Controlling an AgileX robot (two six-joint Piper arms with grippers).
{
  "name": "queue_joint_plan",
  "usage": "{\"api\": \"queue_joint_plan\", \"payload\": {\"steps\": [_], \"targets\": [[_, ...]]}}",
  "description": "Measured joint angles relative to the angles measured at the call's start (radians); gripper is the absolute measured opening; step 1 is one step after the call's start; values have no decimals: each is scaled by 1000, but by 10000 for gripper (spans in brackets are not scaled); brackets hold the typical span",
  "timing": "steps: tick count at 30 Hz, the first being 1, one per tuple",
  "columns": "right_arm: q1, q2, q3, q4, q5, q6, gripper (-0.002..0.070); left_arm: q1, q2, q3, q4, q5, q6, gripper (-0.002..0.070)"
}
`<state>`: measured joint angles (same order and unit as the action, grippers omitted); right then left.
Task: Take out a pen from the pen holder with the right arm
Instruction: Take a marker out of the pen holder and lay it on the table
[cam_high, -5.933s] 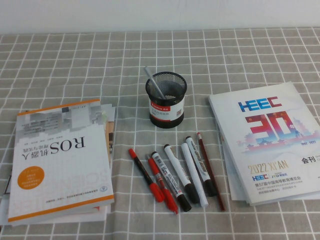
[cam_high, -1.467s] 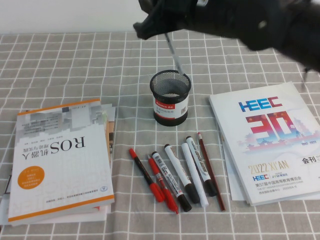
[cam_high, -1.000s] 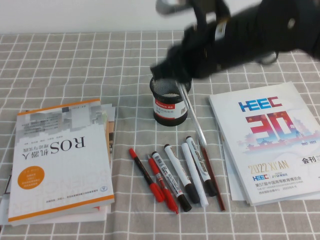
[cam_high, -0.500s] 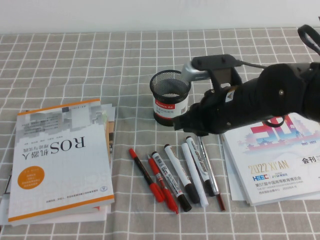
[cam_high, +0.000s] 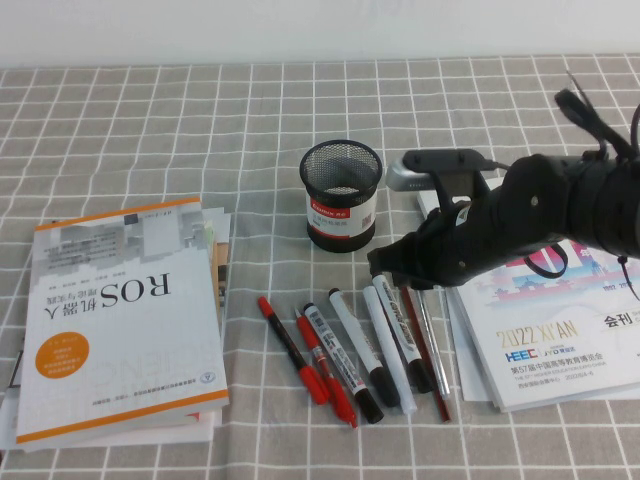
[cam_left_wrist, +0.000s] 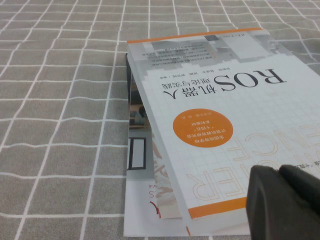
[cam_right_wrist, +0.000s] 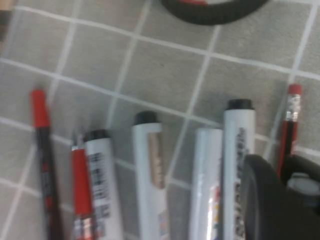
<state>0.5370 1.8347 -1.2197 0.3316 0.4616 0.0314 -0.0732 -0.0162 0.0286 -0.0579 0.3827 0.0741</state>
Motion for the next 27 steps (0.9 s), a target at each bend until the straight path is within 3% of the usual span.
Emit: {"api": "queue_joint_plan", "payload": {"steps": [16, 23, 27], "targets": [[-20, 61, 0, 8, -32, 2, 36, 0, 0, 0, 0, 0, 0, -3], [-20, 61, 0, 19, -40, 20, 231, 0, 0, 0, 0, 0, 0, -3], [-20, 61, 0, 19, -40, 25, 277, 0, 0, 0, 0, 0, 0, -3]]}}
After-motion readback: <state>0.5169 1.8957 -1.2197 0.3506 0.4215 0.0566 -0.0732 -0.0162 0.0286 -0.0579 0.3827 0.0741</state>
